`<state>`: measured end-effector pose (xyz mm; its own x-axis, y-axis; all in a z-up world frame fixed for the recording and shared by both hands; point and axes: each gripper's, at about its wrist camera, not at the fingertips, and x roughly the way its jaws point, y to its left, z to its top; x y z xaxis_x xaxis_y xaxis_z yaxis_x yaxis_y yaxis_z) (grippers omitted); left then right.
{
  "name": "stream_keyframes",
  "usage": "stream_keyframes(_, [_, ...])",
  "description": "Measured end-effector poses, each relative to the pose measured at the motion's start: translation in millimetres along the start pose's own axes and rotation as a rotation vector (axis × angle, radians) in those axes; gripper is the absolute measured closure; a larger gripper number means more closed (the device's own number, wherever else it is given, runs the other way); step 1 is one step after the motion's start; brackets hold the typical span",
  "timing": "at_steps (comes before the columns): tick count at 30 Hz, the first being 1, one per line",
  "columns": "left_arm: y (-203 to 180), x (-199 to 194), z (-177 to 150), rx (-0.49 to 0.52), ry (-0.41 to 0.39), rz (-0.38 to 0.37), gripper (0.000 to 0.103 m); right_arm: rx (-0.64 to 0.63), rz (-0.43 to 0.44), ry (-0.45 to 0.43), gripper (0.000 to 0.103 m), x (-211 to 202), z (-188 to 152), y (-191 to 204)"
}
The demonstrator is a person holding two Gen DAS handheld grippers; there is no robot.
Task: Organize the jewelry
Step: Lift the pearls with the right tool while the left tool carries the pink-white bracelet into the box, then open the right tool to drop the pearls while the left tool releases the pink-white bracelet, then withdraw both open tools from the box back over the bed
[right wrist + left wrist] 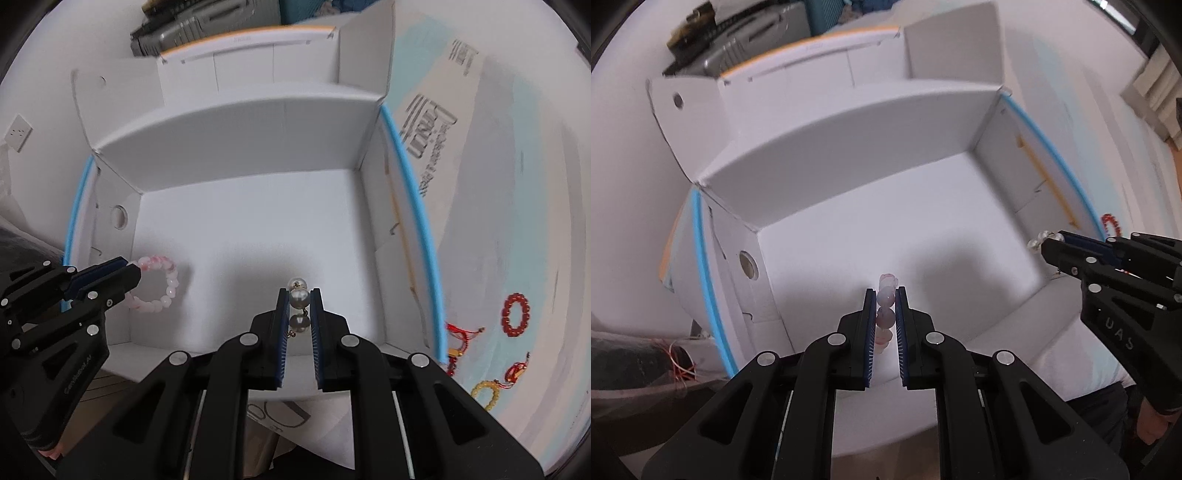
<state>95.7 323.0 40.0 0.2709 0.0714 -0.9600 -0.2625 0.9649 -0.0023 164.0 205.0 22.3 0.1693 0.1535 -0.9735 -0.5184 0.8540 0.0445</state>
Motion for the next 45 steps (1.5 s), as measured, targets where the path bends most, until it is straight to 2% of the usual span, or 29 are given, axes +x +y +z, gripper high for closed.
stream_keyframes(12, [14.5,55.3,4.3,0.036,0.162,0.019,0.093,0.011,0.034,0.200,0.093,66.9,15.6,9.4])
stream_keyframes(18, [12.8,66.0,0.7,0.042,0.180,0.008,0.093,0.017,0.036,0.242,0.092,85.5,13.7,11.6])
stream_keyframes(23, [16.1,65.8,3.7,0.025,0.164,0.010,0.092,0.028,0.035,0.245,0.090,88.3,11.6,12.2])
stream_keyframes(26, [17.1,63.7,1.8,0.023,0.157,0.021,0.090,0.030,0.031,0.237,0.080,85.6,8.8,8.9])
stream_keyframes(28, [17.0,60.5,0.4,0.022,0.146,0.033,0.076,0.028,0.029,0.227,0.077,84.1,6.6,9.9])
stream_keyframes(30, [19.2,54.6,-0.8,0.007,0.121,0.039,0.054,0.031,0.029,0.215,0.068,80.6,4.7,9.5])
stream_keyframes(31, [20.2,50.9,-1.6,-0.002,0.107,0.045,0.050,0.033,0.037,0.202,0.062,77.1,3.6,9.1])
stream_keyframes(33, [21.3,45.1,-3.1,-0.014,0.087,0.054,0.039,0.033,0.040,0.180,0.057,70.8,1.6,7.4])
stream_keyframes(35, [22.9,39.9,-5.3,-0.024,0.069,0.061,0.033,0.031,0.048,0.156,0.047,62.5,-0.3,6.3])
stream_keyframes(41, [23.1,24.3,-12.8,-0.040,0.014,0.088,0.021,0.024,0.053,0.073,0.032,33.4,-6.6,2.5])
stream_keyframes(45, [15.2,11.4,-12.3,-0.037,-0.025,0.086,0.015,0.023,0.052,0.021,0.026,12.4,-8.8,-5.3])
